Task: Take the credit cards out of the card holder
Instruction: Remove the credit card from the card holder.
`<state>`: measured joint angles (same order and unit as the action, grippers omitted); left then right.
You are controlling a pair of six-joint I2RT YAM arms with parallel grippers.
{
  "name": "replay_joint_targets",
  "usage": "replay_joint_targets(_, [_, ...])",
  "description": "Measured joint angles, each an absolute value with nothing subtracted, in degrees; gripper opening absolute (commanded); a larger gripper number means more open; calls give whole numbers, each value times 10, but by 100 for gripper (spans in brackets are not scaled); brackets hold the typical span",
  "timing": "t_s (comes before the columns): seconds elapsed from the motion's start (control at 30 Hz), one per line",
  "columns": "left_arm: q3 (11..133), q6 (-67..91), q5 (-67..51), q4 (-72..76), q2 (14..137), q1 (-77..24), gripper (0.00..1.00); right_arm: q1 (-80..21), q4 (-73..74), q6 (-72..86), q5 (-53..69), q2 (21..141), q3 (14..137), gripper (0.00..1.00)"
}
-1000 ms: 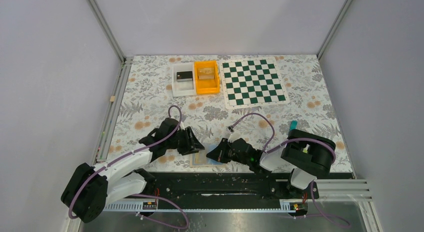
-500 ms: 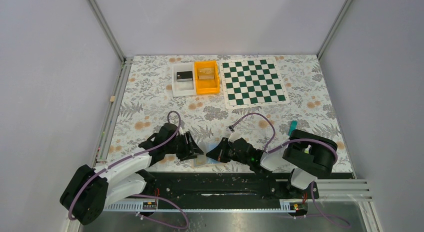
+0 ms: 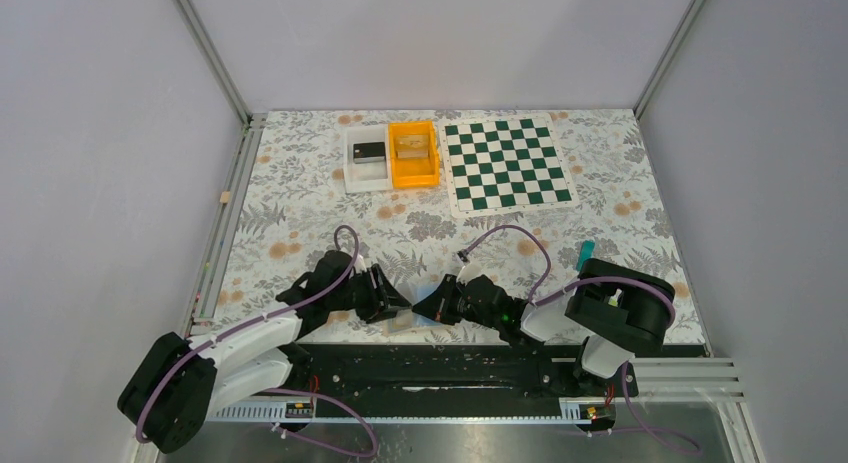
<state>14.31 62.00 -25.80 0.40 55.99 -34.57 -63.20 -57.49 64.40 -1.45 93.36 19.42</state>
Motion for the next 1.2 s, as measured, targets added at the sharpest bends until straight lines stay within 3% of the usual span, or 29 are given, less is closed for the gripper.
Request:
replay_joint_targets(0.17, [136, 637, -267, 20, 557, -347, 39, -632, -575, 645, -15, 934, 194, 3])
replay_joint_targets(0.37, [135, 651, -270, 33, 541, -348, 18, -632, -574, 649, -14, 935, 194, 27])
replay_joint_targets(0.5, [136, 652, -270, 37, 542, -348, 19, -632, -544, 648, -15, 929, 201, 47])
replay_joint_targets(0.63, [144, 648, -270, 41, 555, -350, 22, -632, -472, 638, -27, 885, 208, 59])
replay_joint_targets(0.83, [151, 645, -272, 77, 595, -362, 25, -630, -332, 623, -68, 793, 217, 61])
replay_joint_targets(1.2, [202, 646, -273, 148, 714, -420, 29, -630, -171, 578, -131, 620, 225, 49])
